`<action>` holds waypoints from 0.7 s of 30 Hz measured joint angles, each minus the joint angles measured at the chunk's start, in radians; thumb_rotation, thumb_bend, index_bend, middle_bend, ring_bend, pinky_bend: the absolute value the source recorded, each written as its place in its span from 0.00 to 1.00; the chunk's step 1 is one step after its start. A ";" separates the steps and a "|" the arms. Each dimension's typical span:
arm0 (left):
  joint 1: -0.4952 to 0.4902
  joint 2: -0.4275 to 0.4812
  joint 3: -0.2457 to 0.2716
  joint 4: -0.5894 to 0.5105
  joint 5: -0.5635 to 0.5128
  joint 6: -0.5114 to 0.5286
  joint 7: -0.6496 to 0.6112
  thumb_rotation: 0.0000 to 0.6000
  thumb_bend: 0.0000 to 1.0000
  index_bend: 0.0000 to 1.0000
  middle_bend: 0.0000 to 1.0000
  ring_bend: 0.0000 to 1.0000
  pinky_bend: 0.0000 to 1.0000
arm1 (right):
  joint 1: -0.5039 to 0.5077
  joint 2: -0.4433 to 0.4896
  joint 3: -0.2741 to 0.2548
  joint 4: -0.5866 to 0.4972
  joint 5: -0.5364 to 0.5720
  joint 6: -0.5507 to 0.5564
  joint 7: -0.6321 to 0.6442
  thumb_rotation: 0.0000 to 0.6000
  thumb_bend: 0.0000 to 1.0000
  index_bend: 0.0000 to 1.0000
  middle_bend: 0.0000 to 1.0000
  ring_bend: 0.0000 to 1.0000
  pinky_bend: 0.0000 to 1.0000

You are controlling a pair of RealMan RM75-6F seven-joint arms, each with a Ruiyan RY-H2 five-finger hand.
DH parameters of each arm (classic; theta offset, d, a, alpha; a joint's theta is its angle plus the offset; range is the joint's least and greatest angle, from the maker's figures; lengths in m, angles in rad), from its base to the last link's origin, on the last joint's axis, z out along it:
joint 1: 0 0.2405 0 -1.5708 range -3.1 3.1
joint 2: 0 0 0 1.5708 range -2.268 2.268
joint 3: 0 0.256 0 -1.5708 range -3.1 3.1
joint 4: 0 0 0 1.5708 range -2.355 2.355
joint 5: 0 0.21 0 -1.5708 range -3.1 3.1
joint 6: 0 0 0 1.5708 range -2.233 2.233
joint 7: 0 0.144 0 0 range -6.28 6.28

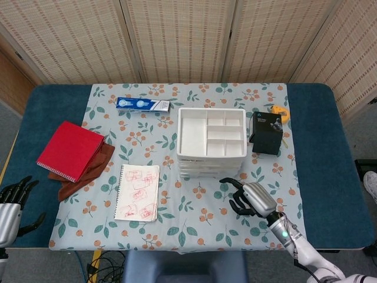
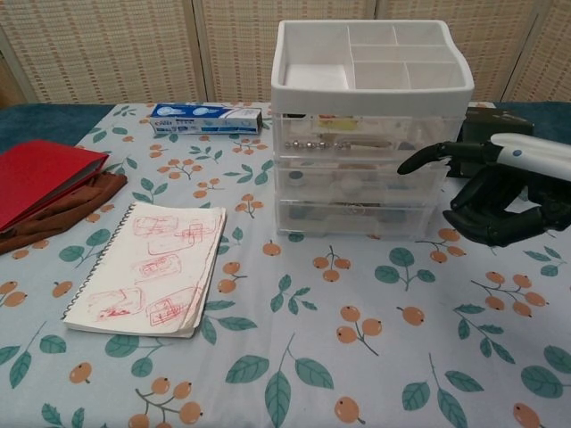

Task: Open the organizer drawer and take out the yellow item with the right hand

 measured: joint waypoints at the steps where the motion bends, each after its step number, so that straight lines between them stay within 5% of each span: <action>1: 0.000 0.001 0.000 0.000 0.000 -0.001 0.000 1.00 0.25 0.15 0.12 0.15 0.15 | 0.011 -0.009 0.002 0.005 0.006 -0.014 0.039 1.00 0.58 0.12 0.89 0.95 0.93; 7: -0.001 0.002 0.000 0.001 0.000 -0.006 -0.004 1.00 0.25 0.15 0.12 0.15 0.15 | 0.066 -0.083 0.018 0.069 0.032 -0.063 0.189 1.00 0.60 0.04 0.89 0.95 0.93; 21: -0.004 0.003 0.000 0.003 0.001 -0.015 -0.006 1.00 0.25 0.15 0.12 0.15 0.15 | 0.122 -0.172 0.036 0.178 0.060 -0.084 0.288 1.00 0.61 0.02 0.89 0.95 0.93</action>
